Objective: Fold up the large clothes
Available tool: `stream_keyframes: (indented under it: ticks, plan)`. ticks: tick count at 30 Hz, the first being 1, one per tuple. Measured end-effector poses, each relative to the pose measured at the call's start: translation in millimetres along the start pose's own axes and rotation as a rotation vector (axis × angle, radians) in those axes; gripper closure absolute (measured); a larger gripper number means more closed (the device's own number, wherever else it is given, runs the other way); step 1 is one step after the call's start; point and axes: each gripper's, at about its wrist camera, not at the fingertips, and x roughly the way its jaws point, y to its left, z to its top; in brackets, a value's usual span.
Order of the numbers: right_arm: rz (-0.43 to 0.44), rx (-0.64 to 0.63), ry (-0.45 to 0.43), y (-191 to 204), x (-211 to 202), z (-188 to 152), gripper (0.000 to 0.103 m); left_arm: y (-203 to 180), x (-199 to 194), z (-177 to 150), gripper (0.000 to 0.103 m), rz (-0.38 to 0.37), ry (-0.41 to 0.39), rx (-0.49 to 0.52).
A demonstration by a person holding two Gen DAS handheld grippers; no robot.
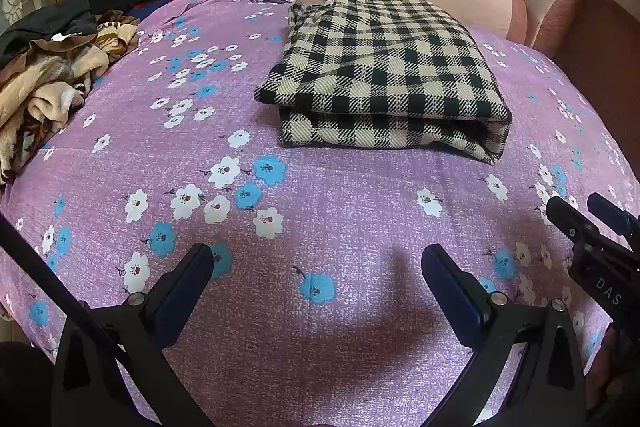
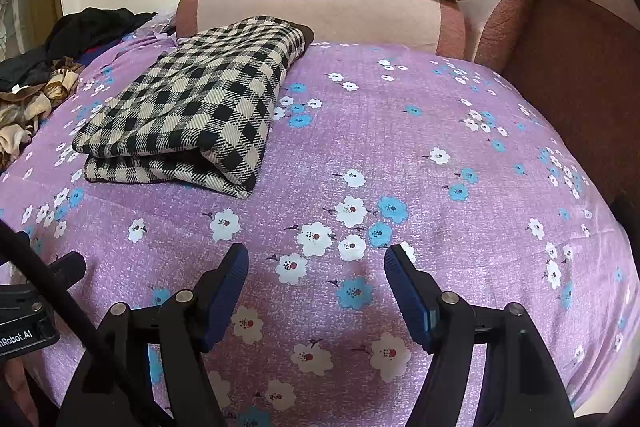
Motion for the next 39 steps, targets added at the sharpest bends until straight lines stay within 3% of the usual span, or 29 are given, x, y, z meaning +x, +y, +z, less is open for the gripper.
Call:
stream_keyframes:
  ticks: [39]
  plan:
    - [-0.018, -0.036, 0.012, 2.7, 5.7, -0.9, 0.026, -1.7, 6.4, -2.3, 0.0, -0.016, 0.025, 0.001]
